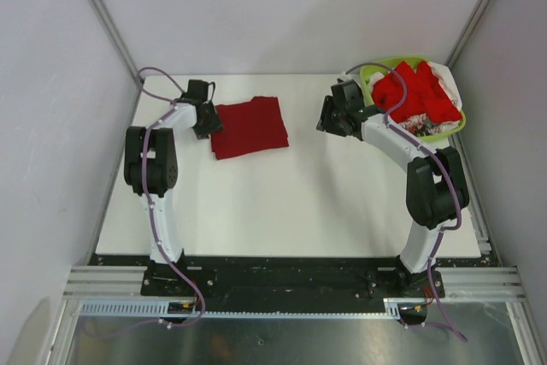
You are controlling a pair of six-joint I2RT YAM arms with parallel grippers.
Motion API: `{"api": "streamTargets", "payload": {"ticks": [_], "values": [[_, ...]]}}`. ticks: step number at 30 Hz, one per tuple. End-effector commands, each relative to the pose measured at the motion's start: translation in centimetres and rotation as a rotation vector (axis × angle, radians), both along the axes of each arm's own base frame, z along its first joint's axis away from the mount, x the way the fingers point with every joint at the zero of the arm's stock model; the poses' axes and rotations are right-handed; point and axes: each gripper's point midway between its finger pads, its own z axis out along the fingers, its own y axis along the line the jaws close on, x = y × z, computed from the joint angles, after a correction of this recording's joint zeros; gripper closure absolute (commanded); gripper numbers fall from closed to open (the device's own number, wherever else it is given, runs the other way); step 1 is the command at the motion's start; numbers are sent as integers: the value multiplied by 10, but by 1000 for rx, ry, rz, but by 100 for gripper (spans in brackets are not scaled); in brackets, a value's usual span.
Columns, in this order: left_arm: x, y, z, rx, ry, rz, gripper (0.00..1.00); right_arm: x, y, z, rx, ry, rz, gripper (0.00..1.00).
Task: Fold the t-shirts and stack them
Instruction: Put the neatly folded tshirt into the corner of the board with the left arm
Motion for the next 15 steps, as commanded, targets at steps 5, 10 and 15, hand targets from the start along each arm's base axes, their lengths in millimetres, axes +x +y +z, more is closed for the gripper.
{"api": "streamTargets", "payload": {"ticks": [5,10,15], "values": [[16,11,17,60,-37,-25,45,1,-4,17,-1,-46,2,53],[12,3,1,39,-2,-58,47,1,-3,18,0,-47,3,53],[6,1,-10,45,24,-70,53,1,-2,18,7,-48,4,53]]}}
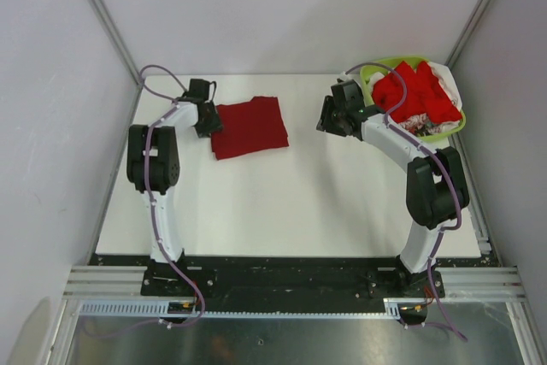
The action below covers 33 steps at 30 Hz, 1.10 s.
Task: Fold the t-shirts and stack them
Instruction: Put the neatly folded tshirt into the corner of the board with the left arm
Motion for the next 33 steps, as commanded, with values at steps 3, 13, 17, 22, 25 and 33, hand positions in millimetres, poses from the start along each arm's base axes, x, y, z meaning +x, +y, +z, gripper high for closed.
{"api": "streamTargets", "payload": {"ticks": [3,13,17,22,25,33], "values": [[-1,0,-6,31,17,-37,60,1,-2,19,11,-48,2,53],[17,15,7,126,-27,-3,99,-1,-3,30,9,-71,11,54],[34,26,16,158,-51,12,100,-3,-5,33,-2,-74,16,54],[55,47,25,182,-78,53,100,-5,-6,33,-4,-66,23,54],[67,64,29,186,-97,84,100,-6,-5,33,2,-63,30,55],[85,116,27,201,-119,176,100,-9,2,30,21,-48,47,55]]}}
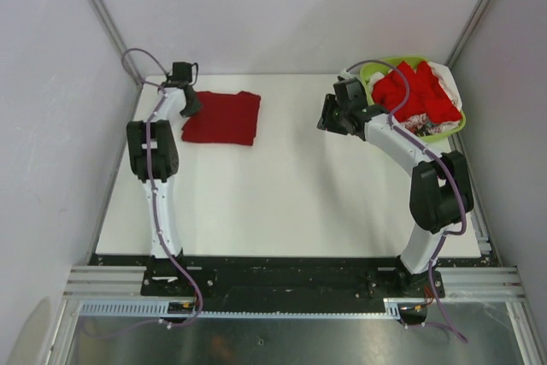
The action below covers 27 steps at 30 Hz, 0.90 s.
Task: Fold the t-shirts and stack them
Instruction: Put the neatly folded tshirt into the corner of the board with the left arm
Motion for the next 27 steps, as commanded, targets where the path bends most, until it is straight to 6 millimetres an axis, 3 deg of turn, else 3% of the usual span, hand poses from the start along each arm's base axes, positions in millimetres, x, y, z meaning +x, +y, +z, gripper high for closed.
{"api": "streamTargets", "payload": {"ticks": [1,14,27], "values": [[14,48,9,55,-38,82,100,-4,1,13,12,-24,13,55],[37,114,18,71,-108,172,100,0,0,14,3,-40,1,55],[51,134,19,41,-154,189,100,4,-1,8,-11,-33,-4,55]]}}
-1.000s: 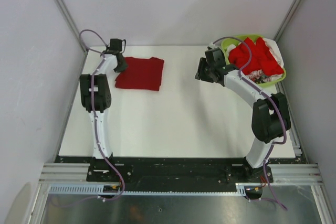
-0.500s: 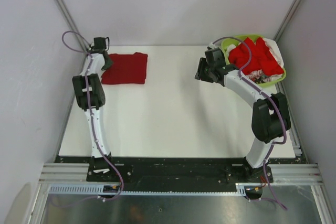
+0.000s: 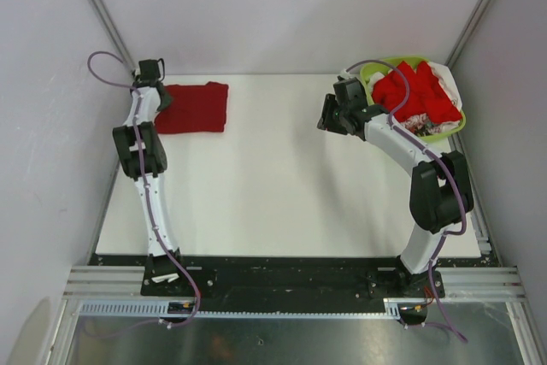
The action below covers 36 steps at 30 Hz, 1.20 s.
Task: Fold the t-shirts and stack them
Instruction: Put the neatly folded tshirt into the corner of the board with the left arm
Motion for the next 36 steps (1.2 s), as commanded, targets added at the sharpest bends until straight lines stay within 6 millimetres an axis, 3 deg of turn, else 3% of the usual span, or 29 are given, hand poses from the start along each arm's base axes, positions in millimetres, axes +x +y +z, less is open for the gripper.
{"api": "streamTargets", "payload": {"ticks": [1,9,11,13,16,18,20,23,27,31,36], "values": [[15,11,21,19,-68,0,100,4,-1,8,-11,-32,-4,55],[18,18,28,8,-92,14,100,6,-3,9,-21,-35,-8,55],[17,17,28,2,-92,13,93,6,-3,9,-23,-34,-9,55],[15,18,31,4,-93,19,72,7,-3,9,-25,-36,-10,54],[12,23,48,28,-112,40,28,7,-3,10,-29,-33,-6,52],[11,26,64,42,-134,51,9,7,-3,10,-30,-31,-3,49],[10,24,84,44,-162,51,3,7,-2,12,-27,-33,0,44],[3,16,104,36,-185,46,1,8,-1,18,-18,-42,0,36],[-10,-13,117,21,-181,7,1,7,-2,27,-2,-53,-12,30],[-27,-57,117,-25,-164,-75,0,3,-6,30,11,-50,-24,25],[-63,-144,103,-95,-125,-243,1,-1,-13,42,34,-76,-41,18]]}}
